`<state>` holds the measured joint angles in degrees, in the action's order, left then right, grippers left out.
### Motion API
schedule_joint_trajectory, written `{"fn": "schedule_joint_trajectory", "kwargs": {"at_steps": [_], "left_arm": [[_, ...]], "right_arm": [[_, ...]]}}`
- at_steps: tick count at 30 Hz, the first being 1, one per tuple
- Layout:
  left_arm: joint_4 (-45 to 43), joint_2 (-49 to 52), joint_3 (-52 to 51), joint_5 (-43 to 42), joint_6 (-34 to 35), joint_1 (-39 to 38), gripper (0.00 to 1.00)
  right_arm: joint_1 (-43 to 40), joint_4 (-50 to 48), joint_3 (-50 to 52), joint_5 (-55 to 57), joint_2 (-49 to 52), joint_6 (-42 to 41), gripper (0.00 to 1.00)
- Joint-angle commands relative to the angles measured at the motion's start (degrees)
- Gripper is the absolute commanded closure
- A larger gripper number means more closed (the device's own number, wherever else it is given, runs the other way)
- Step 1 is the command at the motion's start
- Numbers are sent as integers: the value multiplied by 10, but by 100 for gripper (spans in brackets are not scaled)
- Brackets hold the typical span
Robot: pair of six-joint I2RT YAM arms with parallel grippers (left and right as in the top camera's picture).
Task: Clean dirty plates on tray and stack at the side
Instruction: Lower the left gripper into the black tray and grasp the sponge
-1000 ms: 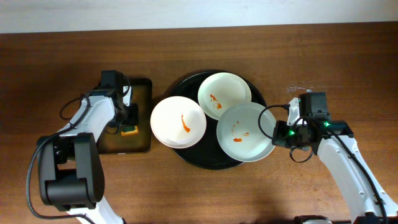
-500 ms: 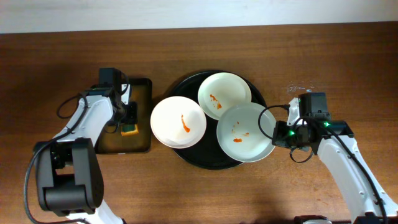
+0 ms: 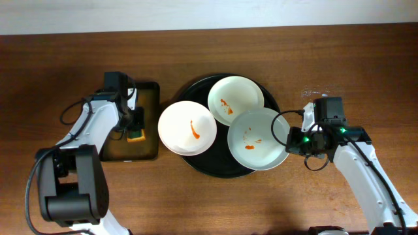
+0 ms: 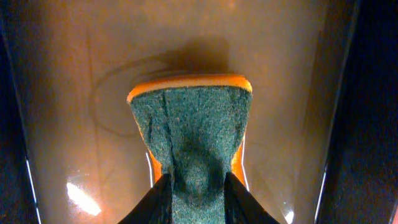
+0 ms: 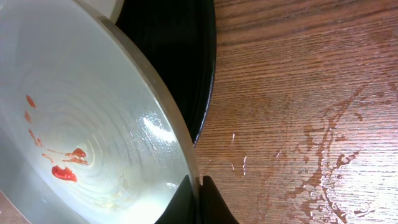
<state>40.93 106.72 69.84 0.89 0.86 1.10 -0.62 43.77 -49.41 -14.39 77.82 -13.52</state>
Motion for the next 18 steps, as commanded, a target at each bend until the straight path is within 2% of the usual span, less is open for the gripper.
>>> {"fn": "schedule_joint_trajectory", "kwargs": {"at_steps": [1, 2, 4, 6, 8, 9, 13, 18], "left_arm": [[-9, -13, -22, 0, -3, 2, 73], [-11, -13, -25, 0, -3, 2, 70], [-13, -13, -25, 0, -3, 2, 70], [-14, -13, -25, 0, -3, 2, 81], [-14, -13, -25, 0, -3, 2, 96], [-14, -13, -25, 0, -3, 2, 100], [-12, -22, -20, 0, -3, 2, 100], [4, -117, -13, 0, -3, 2, 100]], "right_arm": [[-2, 2, -12, 1, -6, 0, 96], [-2, 2, -12, 1, -6, 0, 96], [-2, 2, -12, 1, -6, 0, 96], [-2, 2, -12, 1, -6, 0, 96], [-2, 2, -12, 1, -6, 0, 96], [-2, 2, -12, 1, -6, 0, 96], [-2, 2, -12, 1, -6, 0, 96], [-2, 2, -12, 1, -6, 0, 96]]}}
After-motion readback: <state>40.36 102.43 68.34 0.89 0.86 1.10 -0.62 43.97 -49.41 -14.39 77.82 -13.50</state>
